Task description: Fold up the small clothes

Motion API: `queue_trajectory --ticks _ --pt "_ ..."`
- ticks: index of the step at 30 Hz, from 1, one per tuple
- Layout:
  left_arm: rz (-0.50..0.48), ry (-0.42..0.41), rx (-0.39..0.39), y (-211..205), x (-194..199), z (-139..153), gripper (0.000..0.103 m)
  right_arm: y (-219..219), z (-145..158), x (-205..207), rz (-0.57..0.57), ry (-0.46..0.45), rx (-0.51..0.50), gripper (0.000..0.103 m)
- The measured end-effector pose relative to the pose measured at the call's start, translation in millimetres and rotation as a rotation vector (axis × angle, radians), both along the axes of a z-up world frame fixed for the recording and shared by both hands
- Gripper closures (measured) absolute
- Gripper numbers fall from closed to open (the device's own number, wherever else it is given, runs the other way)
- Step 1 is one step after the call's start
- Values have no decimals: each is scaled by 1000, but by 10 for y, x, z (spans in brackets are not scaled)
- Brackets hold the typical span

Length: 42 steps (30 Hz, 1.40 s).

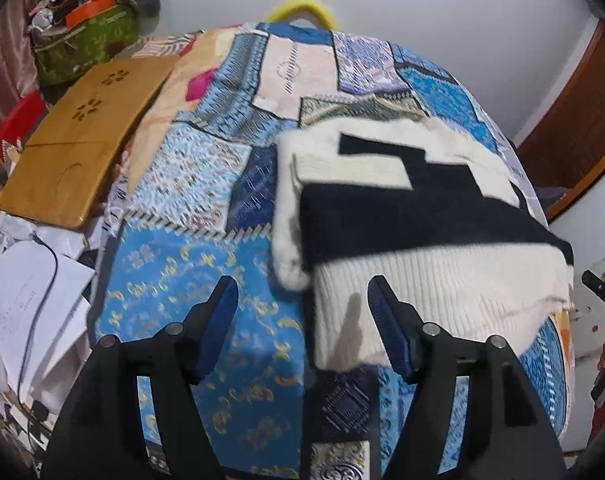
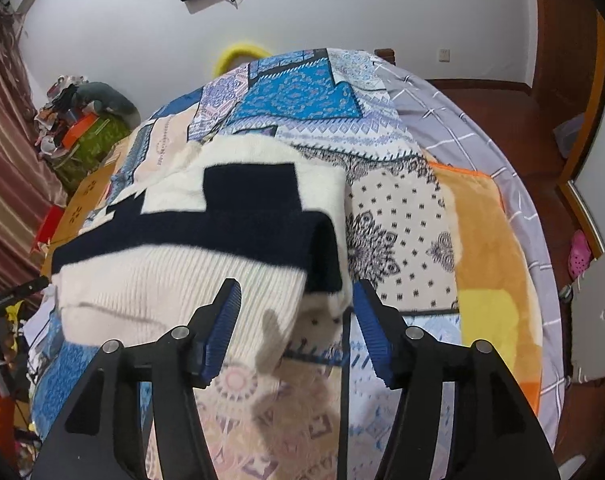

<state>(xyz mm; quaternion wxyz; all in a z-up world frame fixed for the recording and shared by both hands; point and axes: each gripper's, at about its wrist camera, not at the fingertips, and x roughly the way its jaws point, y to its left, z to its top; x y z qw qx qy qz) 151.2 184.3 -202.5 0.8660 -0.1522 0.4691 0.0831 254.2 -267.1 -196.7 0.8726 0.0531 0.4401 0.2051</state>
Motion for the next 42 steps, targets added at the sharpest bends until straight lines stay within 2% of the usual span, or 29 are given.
queue_trajectory --ticks 7,13,15,17,21,23,25,27,29,32,42 --pt "-29 48 -55 -191 -33 -235 36 66 -274 -60 13 77 26 48" --pt "-43 73 -87 -259 0 -361 36 121 -391 -73 2 106 75 49" --pt "-40 67 -105 -241 6 -370 36 123 -398 -73 -5 107 95 53" --pt "-34 61 -142 -207 9 -390 39 140 -407 -67 -2 111 104 63" --pt "-48 54 -222 -176 10 -434 58 220 -390 -70 35 109 97 76" --pt "-56 49 -223 -198 7 -426 62 255 -361 -79 52 102 88 83" --pt "-66 43 -215 -225 10 -401 70 290 -317 -89 67 85 79 87" --pt "-73 38 -208 -246 15 -364 85 317 -258 -105 77 58 64 90" --pt "-81 22 -214 -253 19 -301 92 325 -196 -119 70 20 56 93" --pt "-77 -16 -210 -237 31 -168 92 338 -66 -127 65 -44 45 94" --pt "-85 -170 -126 -205 190 461 95 392 251 32 68 -154 33 96"
